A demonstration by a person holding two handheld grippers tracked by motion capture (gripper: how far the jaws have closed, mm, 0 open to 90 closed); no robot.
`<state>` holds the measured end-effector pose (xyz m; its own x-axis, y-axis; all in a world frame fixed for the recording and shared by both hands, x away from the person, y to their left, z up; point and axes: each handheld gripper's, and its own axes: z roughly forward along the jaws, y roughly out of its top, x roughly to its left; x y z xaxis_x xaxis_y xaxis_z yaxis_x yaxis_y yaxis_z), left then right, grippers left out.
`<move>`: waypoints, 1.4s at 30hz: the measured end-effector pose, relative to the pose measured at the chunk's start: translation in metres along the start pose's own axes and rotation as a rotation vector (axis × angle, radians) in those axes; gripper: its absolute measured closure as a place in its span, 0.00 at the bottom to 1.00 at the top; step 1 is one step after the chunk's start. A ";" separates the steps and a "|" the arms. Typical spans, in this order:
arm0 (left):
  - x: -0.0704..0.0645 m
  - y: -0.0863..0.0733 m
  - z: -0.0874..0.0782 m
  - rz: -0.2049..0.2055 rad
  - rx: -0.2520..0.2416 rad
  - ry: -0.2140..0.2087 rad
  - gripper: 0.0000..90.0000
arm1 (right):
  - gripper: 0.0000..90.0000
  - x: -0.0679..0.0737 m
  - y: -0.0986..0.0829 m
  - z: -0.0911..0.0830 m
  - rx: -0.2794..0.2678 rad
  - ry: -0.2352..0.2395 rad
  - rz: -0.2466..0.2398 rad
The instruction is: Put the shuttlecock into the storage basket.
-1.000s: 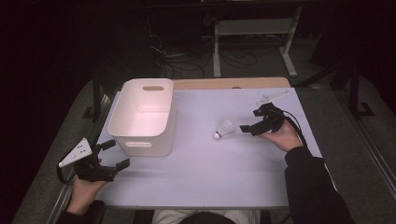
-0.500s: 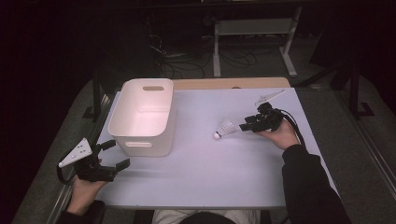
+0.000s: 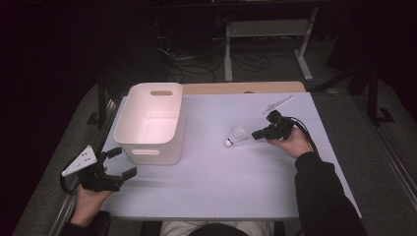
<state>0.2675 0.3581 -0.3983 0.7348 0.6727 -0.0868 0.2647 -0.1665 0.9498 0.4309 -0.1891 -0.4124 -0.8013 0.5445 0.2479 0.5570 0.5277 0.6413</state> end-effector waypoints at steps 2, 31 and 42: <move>0.000 0.000 0.000 0.000 0.000 0.000 0.00 | 0.99 0.000 0.001 0.004 0.014 0.005 -0.002; 0.000 0.000 0.000 0.000 -0.002 -0.006 0.00 | 0.99 -0.012 0.014 0.033 0.049 -0.022 0.038; 0.000 0.000 0.000 0.001 0.000 -0.007 0.00 | 0.99 -0.014 0.025 0.039 0.042 -0.024 0.044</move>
<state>0.2671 0.3579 -0.3983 0.7391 0.6678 -0.0883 0.2643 -0.1669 0.9499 0.4644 -0.1584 -0.4286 -0.7705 0.5831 0.2576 0.6008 0.5291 0.5993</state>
